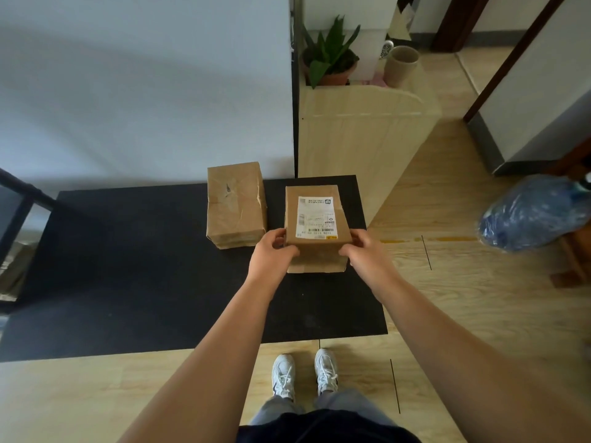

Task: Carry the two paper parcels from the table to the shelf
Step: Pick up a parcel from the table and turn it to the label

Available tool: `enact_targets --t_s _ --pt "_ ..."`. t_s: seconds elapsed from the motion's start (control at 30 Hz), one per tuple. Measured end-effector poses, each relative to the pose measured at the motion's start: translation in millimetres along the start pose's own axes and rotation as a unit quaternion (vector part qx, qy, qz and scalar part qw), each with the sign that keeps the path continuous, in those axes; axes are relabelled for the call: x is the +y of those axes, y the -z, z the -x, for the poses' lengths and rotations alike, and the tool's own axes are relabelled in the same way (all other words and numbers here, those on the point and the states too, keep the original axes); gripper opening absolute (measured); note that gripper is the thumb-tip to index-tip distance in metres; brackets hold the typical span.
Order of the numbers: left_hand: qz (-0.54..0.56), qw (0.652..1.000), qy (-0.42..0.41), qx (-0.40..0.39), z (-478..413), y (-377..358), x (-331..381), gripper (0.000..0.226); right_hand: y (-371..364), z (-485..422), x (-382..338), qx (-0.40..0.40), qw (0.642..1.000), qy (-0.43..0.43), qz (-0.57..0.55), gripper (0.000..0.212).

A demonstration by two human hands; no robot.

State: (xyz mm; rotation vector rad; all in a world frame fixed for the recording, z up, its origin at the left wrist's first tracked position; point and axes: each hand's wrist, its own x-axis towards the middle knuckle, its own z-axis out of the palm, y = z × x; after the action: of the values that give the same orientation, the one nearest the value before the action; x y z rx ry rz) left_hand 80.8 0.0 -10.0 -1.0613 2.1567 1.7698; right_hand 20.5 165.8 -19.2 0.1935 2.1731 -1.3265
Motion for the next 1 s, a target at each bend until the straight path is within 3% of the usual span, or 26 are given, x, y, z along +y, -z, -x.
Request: enact_targets --t_s 0.27,0.77,0.9,1.0 --pt "-0.028 0.998 0.058 -0.017 3.1 -6.3 -29.1 0.052 -3.8 5.3 27.5 -0.013 0.999 -0.018 0.041 0.04" --pt "-0.215 0.975 -0.061 -0.002 -4.4 -8.7 -40.7 0.056 0.4 -11.2 28.1 0.082 0.984 0.079 0.135 0.04" --pt "-0.242 0.966 -0.085 -0.005 -13.7 -2.6 -36.6 0.052 10.1 -20.4 13.5 0.133 0.946 0.122 0.27 0.054" --pt "-0.247 0.965 -0.09 0.007 -21.4 4.0 -33.9 0.048 13.8 -24.1 0.7 0.106 0.903 0.19 0.37 0.059"
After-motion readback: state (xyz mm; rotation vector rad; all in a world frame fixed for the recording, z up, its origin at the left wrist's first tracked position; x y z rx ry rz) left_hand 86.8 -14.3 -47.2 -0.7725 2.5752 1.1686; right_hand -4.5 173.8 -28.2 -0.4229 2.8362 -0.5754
